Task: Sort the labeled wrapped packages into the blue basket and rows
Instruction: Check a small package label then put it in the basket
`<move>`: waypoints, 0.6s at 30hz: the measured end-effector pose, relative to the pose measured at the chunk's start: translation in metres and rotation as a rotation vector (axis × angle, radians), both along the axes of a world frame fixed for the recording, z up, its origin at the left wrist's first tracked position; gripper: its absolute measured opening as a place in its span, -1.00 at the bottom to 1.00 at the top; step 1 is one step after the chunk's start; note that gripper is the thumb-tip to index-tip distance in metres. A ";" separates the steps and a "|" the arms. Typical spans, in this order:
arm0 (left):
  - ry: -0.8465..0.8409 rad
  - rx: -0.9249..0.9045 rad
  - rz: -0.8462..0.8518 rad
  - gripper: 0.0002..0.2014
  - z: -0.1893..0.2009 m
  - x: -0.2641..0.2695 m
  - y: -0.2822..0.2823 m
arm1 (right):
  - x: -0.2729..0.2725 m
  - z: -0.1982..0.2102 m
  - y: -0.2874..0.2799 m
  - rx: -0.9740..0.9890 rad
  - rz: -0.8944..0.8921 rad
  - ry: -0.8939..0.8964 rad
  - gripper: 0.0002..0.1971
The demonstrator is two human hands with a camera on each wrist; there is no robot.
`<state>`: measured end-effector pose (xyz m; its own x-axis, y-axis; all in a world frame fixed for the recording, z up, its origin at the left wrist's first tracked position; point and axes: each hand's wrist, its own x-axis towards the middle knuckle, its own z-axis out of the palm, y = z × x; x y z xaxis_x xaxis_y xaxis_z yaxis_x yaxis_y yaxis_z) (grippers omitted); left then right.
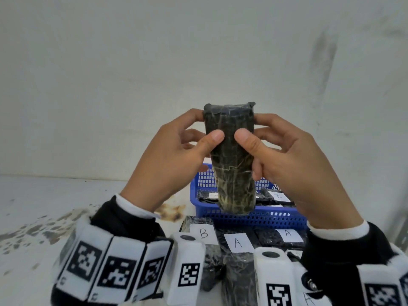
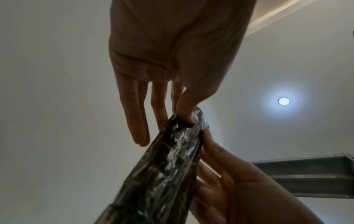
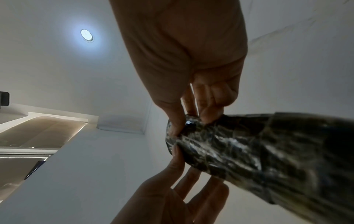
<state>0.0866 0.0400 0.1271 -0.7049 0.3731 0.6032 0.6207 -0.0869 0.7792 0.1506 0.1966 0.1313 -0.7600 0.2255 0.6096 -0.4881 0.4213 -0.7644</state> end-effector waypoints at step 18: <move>-0.130 0.113 -0.141 -0.83 0.005 0.008 0.002 | 0.001 0.000 -0.004 0.009 0.061 0.031 -0.64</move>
